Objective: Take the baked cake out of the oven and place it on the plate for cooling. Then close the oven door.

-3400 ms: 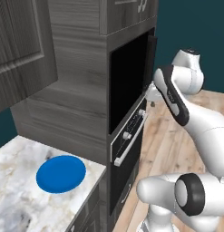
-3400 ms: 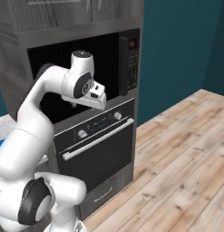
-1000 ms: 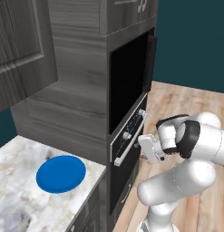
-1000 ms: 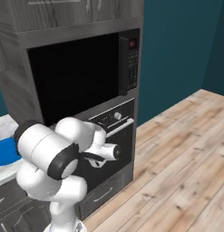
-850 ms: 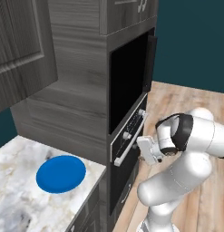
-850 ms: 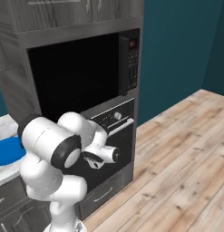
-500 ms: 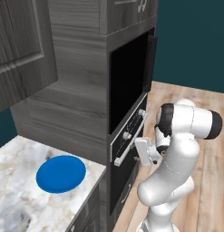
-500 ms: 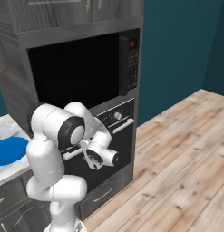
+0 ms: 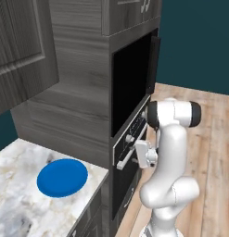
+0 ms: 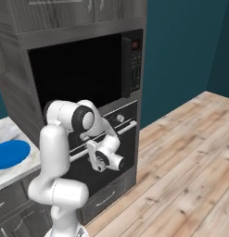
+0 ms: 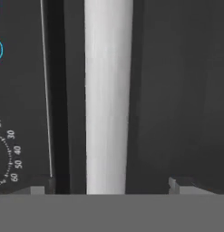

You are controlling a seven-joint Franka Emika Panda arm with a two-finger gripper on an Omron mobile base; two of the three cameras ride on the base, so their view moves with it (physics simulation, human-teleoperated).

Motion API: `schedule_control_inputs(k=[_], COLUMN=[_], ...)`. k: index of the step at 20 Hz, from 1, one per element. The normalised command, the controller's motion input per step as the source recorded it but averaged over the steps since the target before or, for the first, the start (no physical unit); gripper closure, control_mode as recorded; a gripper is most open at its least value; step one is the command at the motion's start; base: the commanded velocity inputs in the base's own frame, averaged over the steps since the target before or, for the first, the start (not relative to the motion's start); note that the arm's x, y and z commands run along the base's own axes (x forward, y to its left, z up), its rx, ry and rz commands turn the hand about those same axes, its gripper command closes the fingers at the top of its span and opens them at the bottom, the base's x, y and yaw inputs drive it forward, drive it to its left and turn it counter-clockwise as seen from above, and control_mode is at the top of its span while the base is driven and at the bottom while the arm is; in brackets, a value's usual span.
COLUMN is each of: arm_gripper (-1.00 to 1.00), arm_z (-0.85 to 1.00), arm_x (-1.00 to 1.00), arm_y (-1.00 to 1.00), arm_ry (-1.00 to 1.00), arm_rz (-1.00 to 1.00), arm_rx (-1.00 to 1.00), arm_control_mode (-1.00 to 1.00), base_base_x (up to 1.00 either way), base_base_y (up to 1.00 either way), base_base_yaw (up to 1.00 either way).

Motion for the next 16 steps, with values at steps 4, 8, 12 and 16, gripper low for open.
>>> schedule_control_inputs(k=[4, 8, 12, 16], arm_gripper=[-1.0, -1.0, -1.0, 1.0], arm_z=[-0.31, -0.29, -0.33, -0.36], arm_x=[0.39, 0.23, 0.24, 0.2], arm_y=[0.21, 0.39, 0.41, 0.44], arm_ry=[0.0, 0.0, 0.0, 0.0], arm_rz=[0.0, 0.0, 0.0, 0.0], arm_rx=[0.05, 0.02, 0.0, 0.0], arm_control_mode=[-1.0, -1.0, -1.0, -1.0], base_base_x=[0.0, 0.0, 0.0, 0.0], base_base_y=[0.0, 0.0, 0.0, 0.0], base_base_yaw=[0.0, 0.0, 0.0, 0.0])
